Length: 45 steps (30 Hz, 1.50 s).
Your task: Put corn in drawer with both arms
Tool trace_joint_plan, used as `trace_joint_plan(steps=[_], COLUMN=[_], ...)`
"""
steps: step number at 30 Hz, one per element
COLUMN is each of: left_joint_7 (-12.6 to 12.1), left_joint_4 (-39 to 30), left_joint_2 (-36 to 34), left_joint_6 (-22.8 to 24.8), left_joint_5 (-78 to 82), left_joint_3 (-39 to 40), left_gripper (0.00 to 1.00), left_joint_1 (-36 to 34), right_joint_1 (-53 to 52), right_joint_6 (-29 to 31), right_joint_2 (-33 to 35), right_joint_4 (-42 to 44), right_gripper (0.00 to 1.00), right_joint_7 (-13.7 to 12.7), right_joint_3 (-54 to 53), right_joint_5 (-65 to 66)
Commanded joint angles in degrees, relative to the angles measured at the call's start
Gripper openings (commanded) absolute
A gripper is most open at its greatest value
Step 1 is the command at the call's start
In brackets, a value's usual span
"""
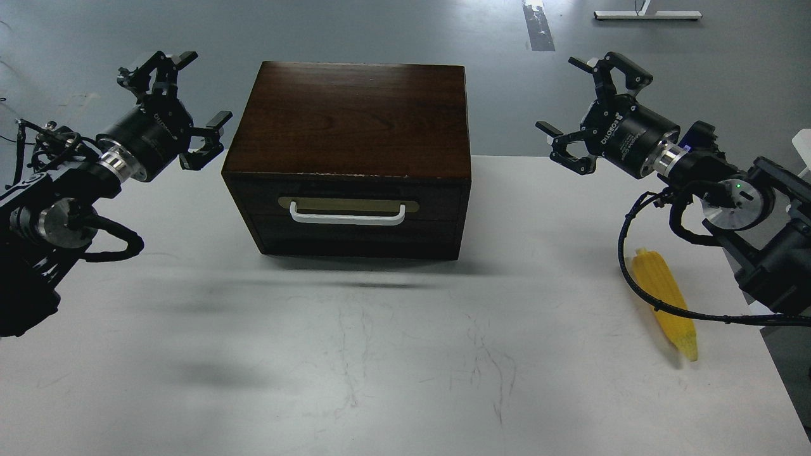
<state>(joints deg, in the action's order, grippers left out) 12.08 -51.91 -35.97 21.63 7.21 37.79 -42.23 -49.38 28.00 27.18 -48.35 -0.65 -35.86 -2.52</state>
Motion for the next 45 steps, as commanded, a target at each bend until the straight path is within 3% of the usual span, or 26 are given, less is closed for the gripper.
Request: trace_joint_plan(steps=[1,45], left_joint_7=[0.2,0.5], left_joint_4=[0.0,0.0], left_joint_2=[-1.1,-2.6], left_joint_6=[1.3,2.2], left_joint_5=[0.1,0.0], left_joint_3=[0.0,0.4], left_gripper=[0.98,0.98], left_joint_1=[0.1,0.1], right_joint_1=[-0.3,-0.5], right_joint_6=[0.0,0.0], right_joint_2=[0.1,0.5], right_joint_4=[0.0,0.0], right_gripper=[1.00,1.00], right_joint_7=[-0.1,0.0], right_joint_3=[0.0,-0.4], right_joint_5=[0.0,0.0])
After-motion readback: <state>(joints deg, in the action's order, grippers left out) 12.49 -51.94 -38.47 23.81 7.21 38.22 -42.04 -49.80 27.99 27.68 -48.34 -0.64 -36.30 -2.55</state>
